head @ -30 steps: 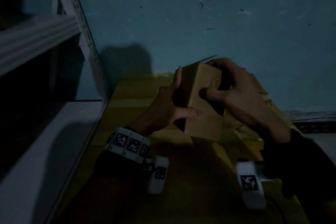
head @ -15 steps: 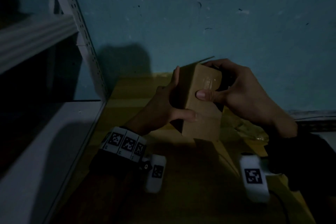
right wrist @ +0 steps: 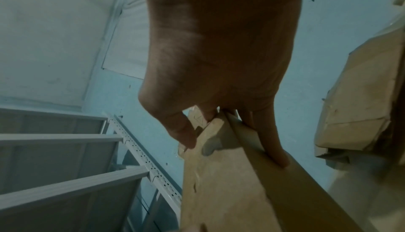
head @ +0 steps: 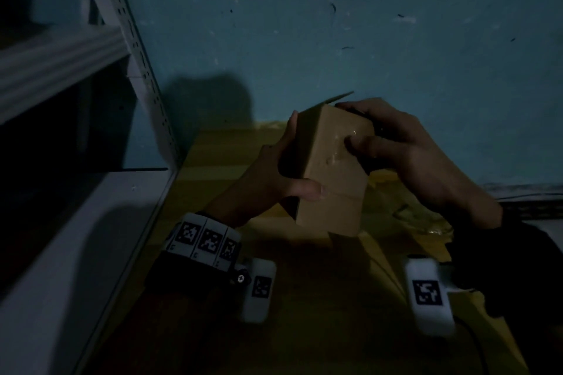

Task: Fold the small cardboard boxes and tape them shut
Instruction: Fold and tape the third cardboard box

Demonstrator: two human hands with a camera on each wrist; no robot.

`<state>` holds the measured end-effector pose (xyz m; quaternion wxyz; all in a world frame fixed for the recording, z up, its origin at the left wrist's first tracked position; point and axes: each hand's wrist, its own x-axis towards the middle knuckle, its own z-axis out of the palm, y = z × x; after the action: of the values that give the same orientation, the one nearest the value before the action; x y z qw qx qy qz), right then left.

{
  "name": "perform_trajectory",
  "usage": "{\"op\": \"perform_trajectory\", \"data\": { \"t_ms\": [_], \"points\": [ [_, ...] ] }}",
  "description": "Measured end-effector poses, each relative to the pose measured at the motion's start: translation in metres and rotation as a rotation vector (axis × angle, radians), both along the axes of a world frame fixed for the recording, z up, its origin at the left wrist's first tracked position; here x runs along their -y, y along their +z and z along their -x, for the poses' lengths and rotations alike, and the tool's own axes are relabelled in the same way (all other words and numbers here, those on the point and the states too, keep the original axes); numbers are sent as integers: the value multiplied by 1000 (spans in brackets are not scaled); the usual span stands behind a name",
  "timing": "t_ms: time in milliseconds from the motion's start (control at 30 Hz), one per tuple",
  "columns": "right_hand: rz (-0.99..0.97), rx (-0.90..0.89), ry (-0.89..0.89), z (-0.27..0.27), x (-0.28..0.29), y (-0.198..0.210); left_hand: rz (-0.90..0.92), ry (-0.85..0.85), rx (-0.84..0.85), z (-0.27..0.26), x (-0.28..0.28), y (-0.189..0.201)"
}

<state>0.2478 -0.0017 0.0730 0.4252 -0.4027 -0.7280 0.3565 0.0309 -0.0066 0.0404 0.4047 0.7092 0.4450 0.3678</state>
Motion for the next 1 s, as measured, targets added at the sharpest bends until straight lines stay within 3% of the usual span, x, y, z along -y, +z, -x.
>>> {"op": "perform_trajectory", "data": {
  "t_ms": [367,733,1000],
  "points": [
    [-187,238,-107,9,2,1,44,-5,-33,0,-1,2],
    [-130,151,10,-2,-1,3,23,-19,-27,2,-1,1],
    [-129,162,-124,11,3,3,23,-15,-29,-1,-1,2]
  ]
}}
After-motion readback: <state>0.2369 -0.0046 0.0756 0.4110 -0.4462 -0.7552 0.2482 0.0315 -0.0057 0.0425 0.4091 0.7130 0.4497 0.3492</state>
